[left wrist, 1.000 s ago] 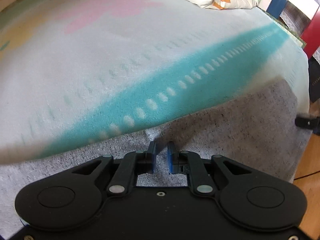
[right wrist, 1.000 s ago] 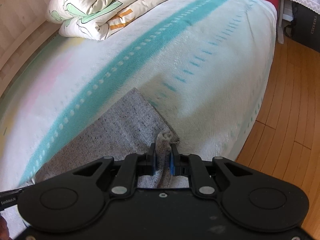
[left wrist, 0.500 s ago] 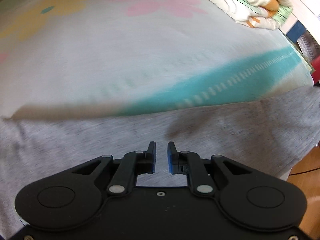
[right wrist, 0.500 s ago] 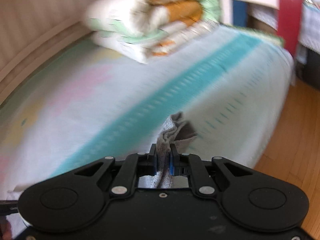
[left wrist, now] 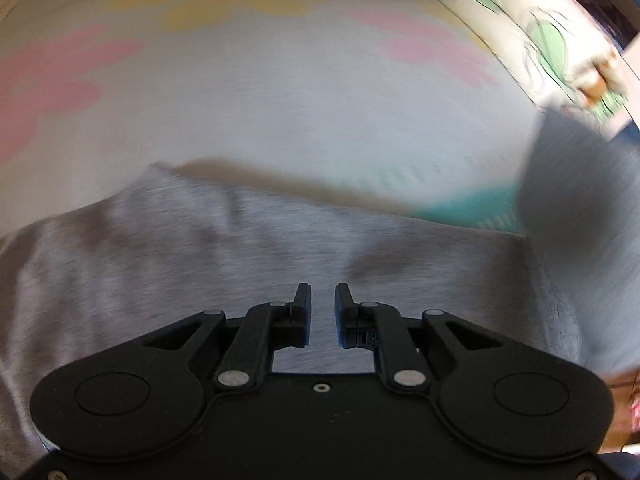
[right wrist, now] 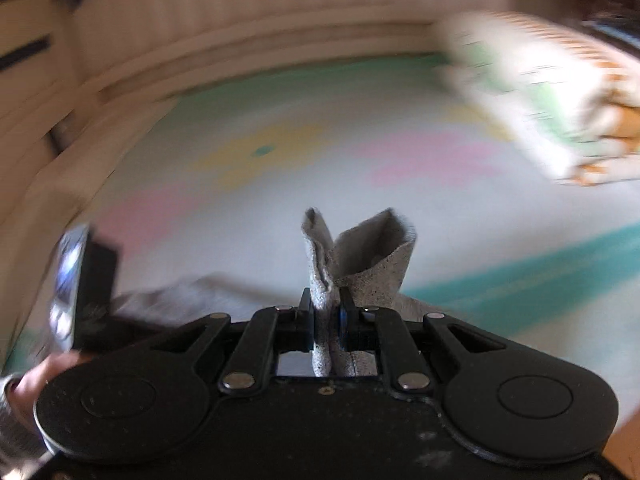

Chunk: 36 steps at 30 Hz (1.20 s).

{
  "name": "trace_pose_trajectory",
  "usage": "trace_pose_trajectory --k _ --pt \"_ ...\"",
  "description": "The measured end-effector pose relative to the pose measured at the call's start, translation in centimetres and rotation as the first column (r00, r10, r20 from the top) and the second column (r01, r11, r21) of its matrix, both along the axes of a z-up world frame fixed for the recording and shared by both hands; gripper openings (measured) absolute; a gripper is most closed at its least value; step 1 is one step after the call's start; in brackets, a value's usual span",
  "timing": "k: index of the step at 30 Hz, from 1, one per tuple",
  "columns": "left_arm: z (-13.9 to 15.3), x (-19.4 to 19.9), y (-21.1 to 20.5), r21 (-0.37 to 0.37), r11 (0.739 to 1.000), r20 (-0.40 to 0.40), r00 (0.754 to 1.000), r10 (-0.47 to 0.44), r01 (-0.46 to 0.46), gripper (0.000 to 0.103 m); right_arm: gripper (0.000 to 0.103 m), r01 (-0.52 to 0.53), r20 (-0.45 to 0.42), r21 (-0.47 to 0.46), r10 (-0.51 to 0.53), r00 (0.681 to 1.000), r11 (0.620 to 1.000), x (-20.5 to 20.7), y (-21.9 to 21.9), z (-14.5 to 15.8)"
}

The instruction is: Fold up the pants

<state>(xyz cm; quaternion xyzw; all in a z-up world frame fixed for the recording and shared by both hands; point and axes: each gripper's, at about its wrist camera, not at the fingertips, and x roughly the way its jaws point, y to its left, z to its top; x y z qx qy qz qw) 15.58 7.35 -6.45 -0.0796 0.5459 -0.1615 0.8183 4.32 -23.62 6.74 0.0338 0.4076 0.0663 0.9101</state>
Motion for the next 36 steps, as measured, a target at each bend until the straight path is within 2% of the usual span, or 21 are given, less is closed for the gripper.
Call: trace_pose_trajectory --k 3,6,8,9,10,11,12,14,16,18,20,21,24,26,28,30,34,36 --pt "-1.1 0.0 2.7 -0.026 0.998 -0.038 0.997 0.062 -0.063 0.02 0.012 -0.086 -0.071 -0.02 0.084 0.994 0.996 0.5 5.8 -3.5" --pt "-2.3 -0.2 4.8 -0.026 0.992 -0.061 0.991 0.119 -0.121 0.02 0.012 -0.179 -0.152 -0.105 0.162 0.975 0.978 0.1 10.2 -6.5" --pt "-2.9 -0.4 5.4 -0.03 0.991 -0.069 0.99 0.127 -0.129 0.02 0.014 -0.229 -0.176 -0.145 0.202 0.963 0.963 -0.5 12.1 -7.9" --pt "-2.9 -0.5 5.5 -0.033 0.992 -0.069 0.99 0.123 -0.125 0.02 0.015 -0.242 -0.182 -0.144 0.215 0.96 0.959 -0.7 12.7 -8.5" --pt "-2.9 -0.6 5.6 -0.035 0.993 -0.064 0.991 0.115 -0.117 0.02 0.022 -0.258 -0.193 -0.129 0.231 0.953 0.957 -0.8 13.0 -8.9" --pt "-2.8 -0.6 5.4 -0.032 0.994 -0.057 0.993 0.106 -0.108 0.02 0.024 -0.276 -0.216 -0.105 0.249 0.944 0.955 -0.3 13.2 -9.1" --pt "-2.7 -0.7 5.4 -0.029 0.994 -0.049 0.994 0.101 -0.103 0.02 0.024 -0.291 -0.238 -0.074 0.266 0.934 0.954 -0.2 13.2 -9.1" --pt "-2.2 -0.8 5.2 -0.026 0.995 -0.028 0.995 0.095 -0.096 0.02 0.024 -0.276 -0.226 0.002 0.269 0.936 0.961 -0.4 13.1 -8.1" --pt "-1.8 -0.7 5.3 -0.034 0.995 -0.02 0.995 0.096 -0.096 0.02 0.024 -0.249 -0.182 0.072 0.259 0.949 0.966 -0.2 11.6 -6.6" --pt "-1.5 -0.8 5.3 -0.04 0.995 -0.017 0.995 0.094 -0.095 0.02 0.024 -0.216 -0.136 0.099 0.228 0.964 0.971 0.1 9.7 -5.0" --pt "-0.9 -1.0 4.8 -0.044 0.996 -0.007 0.997 0.083 -0.083 0.021 0.025 -0.162 -0.101 0.051 0.166 0.981 0.986 0.7 7.3 -4.0" --pt "-0.7 -1.2 4.6 -0.042 0.996 -0.007 0.997 0.078 -0.079 0.027 0.025 -0.137 -0.101 0.026 0.139 0.985 0.99 1.5 5.8 -3.9" --pt "-0.1 -1.7 3.6 -0.056 0.997 -0.011 0.998 0.06 -0.06 0.03 0.025 -0.032 -0.157 -0.029 0.027 0.987 0.999 3.0 1.7 -4.8" --pt "0.4 -2.2 3.3 -0.07 0.996 -0.001 0.999 0.055 -0.055 0.031 0.025 0.067 -0.228 -0.046 -0.075 0.971 0.997 3.6 -0.8 -6.2" --pt "0.8 -2.9 2.7 -0.069 0.997 0.009 0.999 0.04 -0.039 0.044 0.027 0.141 -0.301 -0.027 -0.143 0.943 0.99 4.0 -3.2 -7.5" --pt "0.9 -3.6 2.1 -0.063 0.998 0.015 1.0 0.017 -0.016 0.05 0.027 0.179 -0.353 -0.002 -0.168 0.92 0.984 4.2 -4.9 -8.7" --pt "0.1 -4.9 0.4 -0.019 0.999 -0.002 0.999 -0.047 0.047 0.05 0.027 0.215 -0.426 0.031 -0.181 0.886 0.976 3.7 -7.1 -9.5" --pt "-0.8 -5.2 -0.5 0.03 0.997 -0.019 0.997 -0.069 0.069 0.05 0.027 0.244 -0.49 0.07 -0.18 0.853 0.967 3.3 -8.8 -9.8"
